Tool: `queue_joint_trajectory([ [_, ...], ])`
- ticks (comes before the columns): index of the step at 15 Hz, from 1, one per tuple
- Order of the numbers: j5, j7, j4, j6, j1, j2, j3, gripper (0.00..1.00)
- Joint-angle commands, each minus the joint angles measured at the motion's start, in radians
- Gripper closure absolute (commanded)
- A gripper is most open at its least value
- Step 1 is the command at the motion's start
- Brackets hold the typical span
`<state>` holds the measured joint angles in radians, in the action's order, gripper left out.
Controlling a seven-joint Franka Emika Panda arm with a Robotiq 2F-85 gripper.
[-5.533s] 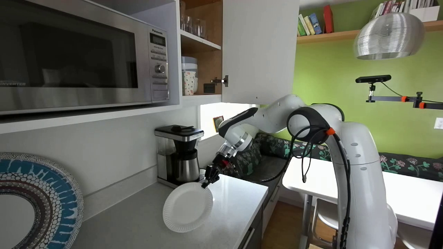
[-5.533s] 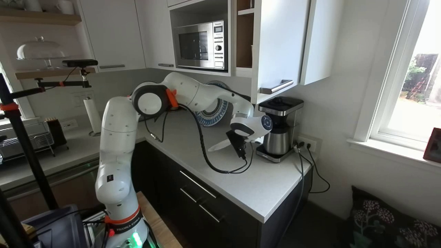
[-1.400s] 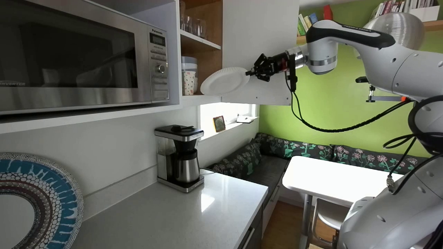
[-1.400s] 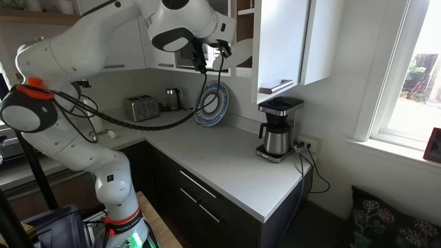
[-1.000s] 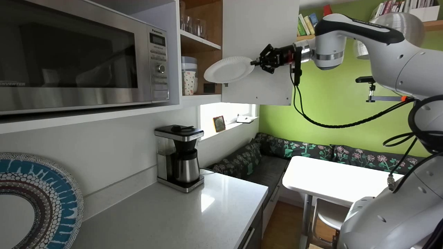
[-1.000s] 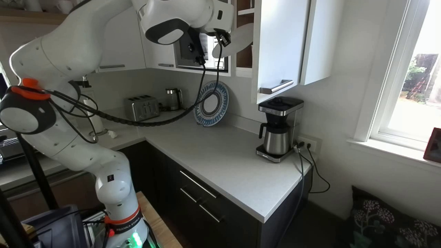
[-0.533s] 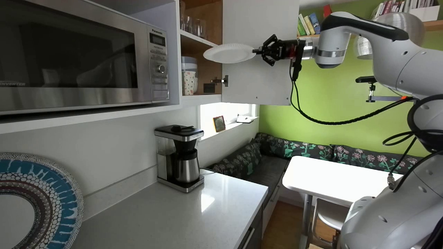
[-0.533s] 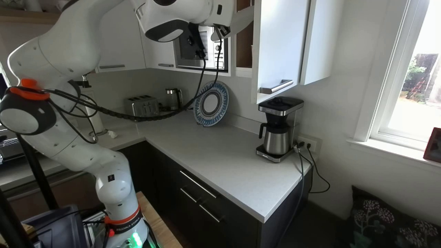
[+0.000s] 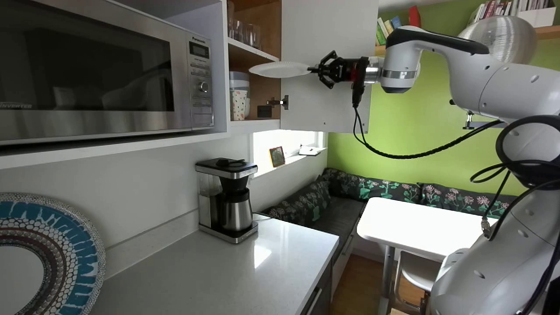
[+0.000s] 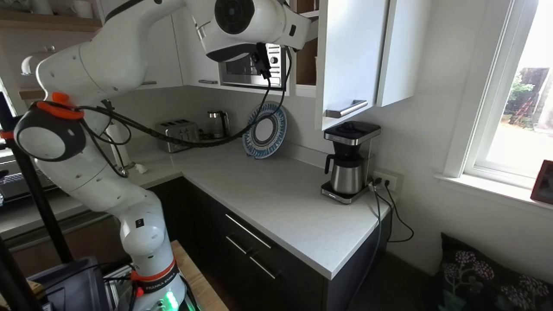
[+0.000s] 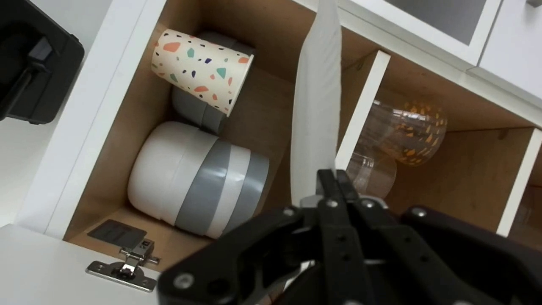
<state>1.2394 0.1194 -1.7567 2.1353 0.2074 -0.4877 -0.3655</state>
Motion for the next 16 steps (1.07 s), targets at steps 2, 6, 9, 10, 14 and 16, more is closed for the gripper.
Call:
queue_joint_trajectory([
  [2, 0.049, -0.046, 0.026, 0.032, -0.005, 0.061, 0.02, 1.0],
  [6, 0.1, -0.11, 0.061, 0.04, -0.01, 0.118, 0.03, 1.0],
  [9, 0.135, -0.149, 0.101, 0.04, -0.009, 0.167, 0.037, 1.0],
  [10, 0.14, -0.158, 0.109, 0.046, -0.008, 0.182, 0.043, 1.0],
  [14, 0.148, -0.187, 0.153, 0.068, -0.009, 0.247, 0.067, 1.0],
  [16, 0.149, -0.201, 0.18, 0.076, -0.009, 0.281, 0.075, 1.0],
])
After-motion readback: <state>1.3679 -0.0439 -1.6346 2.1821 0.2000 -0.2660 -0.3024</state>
